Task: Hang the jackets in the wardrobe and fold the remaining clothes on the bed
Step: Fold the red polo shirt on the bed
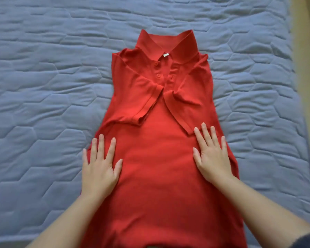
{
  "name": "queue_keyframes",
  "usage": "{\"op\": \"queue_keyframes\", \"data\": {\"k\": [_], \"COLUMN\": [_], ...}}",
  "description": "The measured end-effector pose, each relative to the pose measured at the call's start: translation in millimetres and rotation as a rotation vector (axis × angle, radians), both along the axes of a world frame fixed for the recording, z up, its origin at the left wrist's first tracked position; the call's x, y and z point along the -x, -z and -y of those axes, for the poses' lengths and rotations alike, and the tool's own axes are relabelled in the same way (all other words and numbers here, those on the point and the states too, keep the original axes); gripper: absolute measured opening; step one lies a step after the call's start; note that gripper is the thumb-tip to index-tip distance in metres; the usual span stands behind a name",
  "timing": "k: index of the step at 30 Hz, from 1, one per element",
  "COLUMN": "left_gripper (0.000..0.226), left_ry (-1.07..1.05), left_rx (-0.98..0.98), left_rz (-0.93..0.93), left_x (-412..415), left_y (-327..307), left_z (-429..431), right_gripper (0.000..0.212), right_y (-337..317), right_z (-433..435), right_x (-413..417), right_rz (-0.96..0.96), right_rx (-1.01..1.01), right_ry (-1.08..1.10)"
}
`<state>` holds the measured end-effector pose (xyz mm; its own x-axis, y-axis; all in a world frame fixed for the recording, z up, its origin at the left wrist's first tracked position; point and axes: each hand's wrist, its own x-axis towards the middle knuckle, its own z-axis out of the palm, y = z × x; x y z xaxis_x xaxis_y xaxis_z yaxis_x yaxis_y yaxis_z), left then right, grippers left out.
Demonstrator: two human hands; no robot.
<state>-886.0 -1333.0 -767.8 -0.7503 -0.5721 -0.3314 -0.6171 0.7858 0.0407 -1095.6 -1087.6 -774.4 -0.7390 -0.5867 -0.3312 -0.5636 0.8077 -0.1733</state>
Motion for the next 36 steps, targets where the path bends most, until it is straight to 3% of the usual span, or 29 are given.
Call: {"op": "queue_keyframes", "data": {"k": [6,10,14,17,19,22,24,29,36], "left_gripper": [0.07,0.068,0.051,0.036,0.029,0.021,0.02,0.022,0.025], "left_ry": [-0.266,-0.447,-0.792,-0.86,-0.866,-0.955,-0.989,-1.011,-1.022], "left_rx": [-0.04,-0.115,-0.382,-0.66,-0.74,-0.675,-0.644,-0.588,-0.518], "left_rz": [0.072,0.035,-0.008,0.004,0.023,-0.036,-0.052,0.002,0.189], "left_x": [-82,-121,-143,-154,-161,-171,-173,-175,-194], "left_y": [-18,-31,-47,-53,-57,-62,-65,-71,-108], "left_z": [-43,-64,-63,-56,-54,-49,-47,-50,-55], "right_gripper": [0.068,0.069,0.069,0.054,0.037,0.021,0.017,0.019,0.036], "right_y": [-14,-28,-46,-56,-61,-69,-72,-79,-112], "right_z": [-71,-104,-125,-136,-142,-156,-165,-166,-186], "right_x": [-83,-128,-150,-149,-146,-141,-139,-142,-158], "right_rz": [0.061,0.139,0.174,0.404,0.569,0.695,0.679,0.664,0.634], "right_rx": [-0.138,-0.148,-0.034,0.108,0.144,0.102,0.041,-0.056,-0.18], "right_ry": [0.164,0.437,0.712,0.941,0.997,1.003,1.017,0.955,1.045]}}
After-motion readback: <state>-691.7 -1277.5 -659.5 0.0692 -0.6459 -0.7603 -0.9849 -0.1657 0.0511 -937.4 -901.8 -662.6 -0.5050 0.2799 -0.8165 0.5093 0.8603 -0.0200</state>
